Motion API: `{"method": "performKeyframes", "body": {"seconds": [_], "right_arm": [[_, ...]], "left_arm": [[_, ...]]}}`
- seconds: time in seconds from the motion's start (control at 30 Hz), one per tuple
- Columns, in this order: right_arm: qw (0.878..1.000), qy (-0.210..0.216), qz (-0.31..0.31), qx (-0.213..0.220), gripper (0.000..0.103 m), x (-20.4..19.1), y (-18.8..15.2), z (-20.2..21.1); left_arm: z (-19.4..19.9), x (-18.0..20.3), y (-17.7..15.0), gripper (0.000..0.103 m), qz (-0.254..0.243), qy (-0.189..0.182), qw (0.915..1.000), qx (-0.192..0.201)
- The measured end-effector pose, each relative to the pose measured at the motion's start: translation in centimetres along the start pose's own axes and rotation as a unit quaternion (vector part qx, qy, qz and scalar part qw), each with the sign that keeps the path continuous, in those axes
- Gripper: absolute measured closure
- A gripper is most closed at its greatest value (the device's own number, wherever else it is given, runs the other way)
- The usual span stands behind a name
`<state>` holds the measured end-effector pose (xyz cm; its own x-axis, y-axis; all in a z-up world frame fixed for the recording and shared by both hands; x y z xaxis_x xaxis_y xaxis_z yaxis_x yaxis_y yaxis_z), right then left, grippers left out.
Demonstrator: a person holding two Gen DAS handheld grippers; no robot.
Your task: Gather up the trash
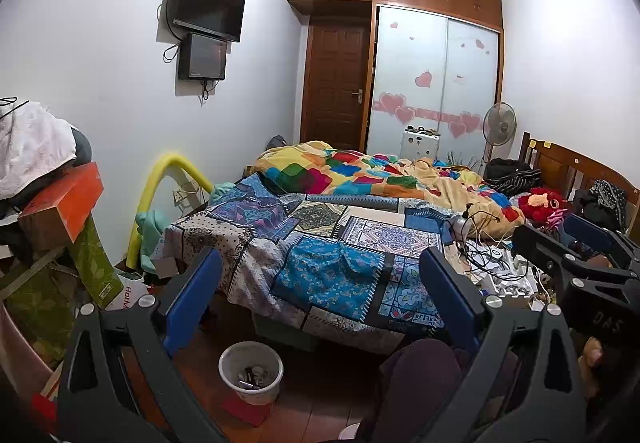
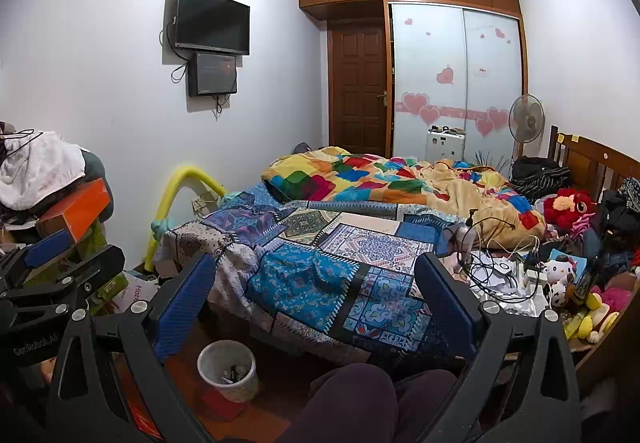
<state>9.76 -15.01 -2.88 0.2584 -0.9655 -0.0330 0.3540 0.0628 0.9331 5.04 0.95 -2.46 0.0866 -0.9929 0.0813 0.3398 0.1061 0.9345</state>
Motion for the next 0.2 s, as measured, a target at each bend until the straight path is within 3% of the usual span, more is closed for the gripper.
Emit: {"method": "performKeyframes", "body": {"seconds": [0.2], "right_arm": [[1.0, 0.0, 0.0, 0.0, 0.004, 0.06, -0.01, -0.02]], "left_arm": [[-0.03, 0.13, -0.11, 0.003, -0.001, -0.003, 1.0, -0.002]]}}
Point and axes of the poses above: each gripper's, at about its wrist camera, not at the fingertips, and z roughly against the way its jaws point, x to its right, y to its top, the point moved 10 cm from there along -z, roughly the way its jaws point
